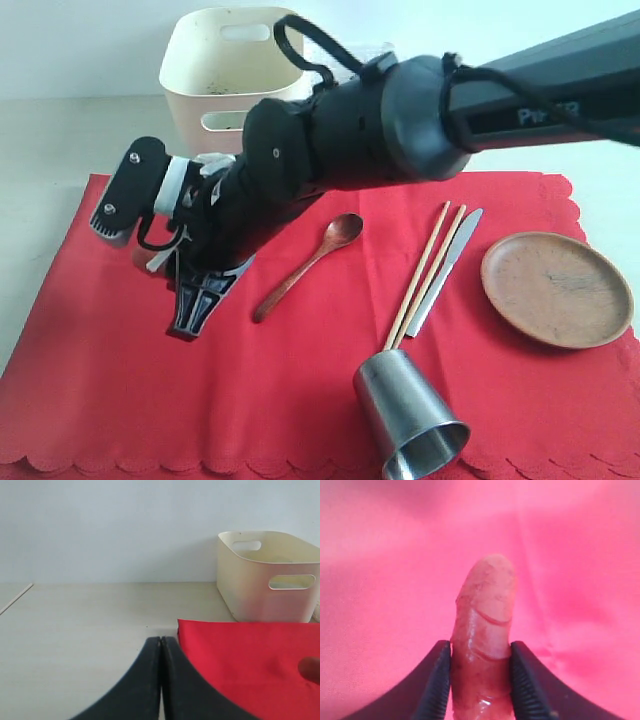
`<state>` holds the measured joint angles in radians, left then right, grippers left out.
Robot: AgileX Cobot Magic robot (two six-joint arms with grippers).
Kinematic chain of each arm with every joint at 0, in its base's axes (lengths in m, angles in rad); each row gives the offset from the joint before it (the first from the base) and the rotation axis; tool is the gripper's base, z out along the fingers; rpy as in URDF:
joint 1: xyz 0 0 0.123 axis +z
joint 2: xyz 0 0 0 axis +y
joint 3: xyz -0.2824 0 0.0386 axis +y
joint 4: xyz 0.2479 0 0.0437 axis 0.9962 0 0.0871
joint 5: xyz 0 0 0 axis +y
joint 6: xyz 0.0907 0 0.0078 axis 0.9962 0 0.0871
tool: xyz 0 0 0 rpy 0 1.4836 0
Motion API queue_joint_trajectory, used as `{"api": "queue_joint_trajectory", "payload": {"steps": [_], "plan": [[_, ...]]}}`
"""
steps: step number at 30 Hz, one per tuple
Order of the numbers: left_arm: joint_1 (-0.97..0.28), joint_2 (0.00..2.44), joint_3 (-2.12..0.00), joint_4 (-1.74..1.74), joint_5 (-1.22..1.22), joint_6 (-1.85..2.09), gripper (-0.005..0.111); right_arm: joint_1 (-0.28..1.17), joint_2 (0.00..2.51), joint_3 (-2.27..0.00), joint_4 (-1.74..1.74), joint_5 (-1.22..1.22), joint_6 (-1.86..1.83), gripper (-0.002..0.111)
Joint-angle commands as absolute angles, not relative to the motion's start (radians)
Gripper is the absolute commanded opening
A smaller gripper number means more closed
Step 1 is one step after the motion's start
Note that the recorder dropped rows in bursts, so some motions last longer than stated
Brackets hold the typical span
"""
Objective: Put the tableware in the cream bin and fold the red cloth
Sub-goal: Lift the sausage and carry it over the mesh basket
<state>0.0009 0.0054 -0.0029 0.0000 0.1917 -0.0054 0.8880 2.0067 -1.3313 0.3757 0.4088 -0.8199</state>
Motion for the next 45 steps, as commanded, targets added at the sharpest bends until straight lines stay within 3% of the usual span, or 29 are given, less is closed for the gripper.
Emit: {"api": "queue_joint_trajectory", "payload": {"steps": [1,25,45], "plan": [[0.003,0.0,0.0,0.0,0.188,-0.012,0.002,0.877,1.924,-1.333,0.282,0.411,-0.735,0.0],[0.003,0.0,0.0,0.0,0.188,-0.012,0.002,0.534,1.843,-1.333,0.262,0.227,-0.674,0.0],[0.003,0.0,0.0,0.0,0.188,-0.012,0.002,0.383,2.028,-1.37,0.367,-0.097,-0.632,0.0]]}}
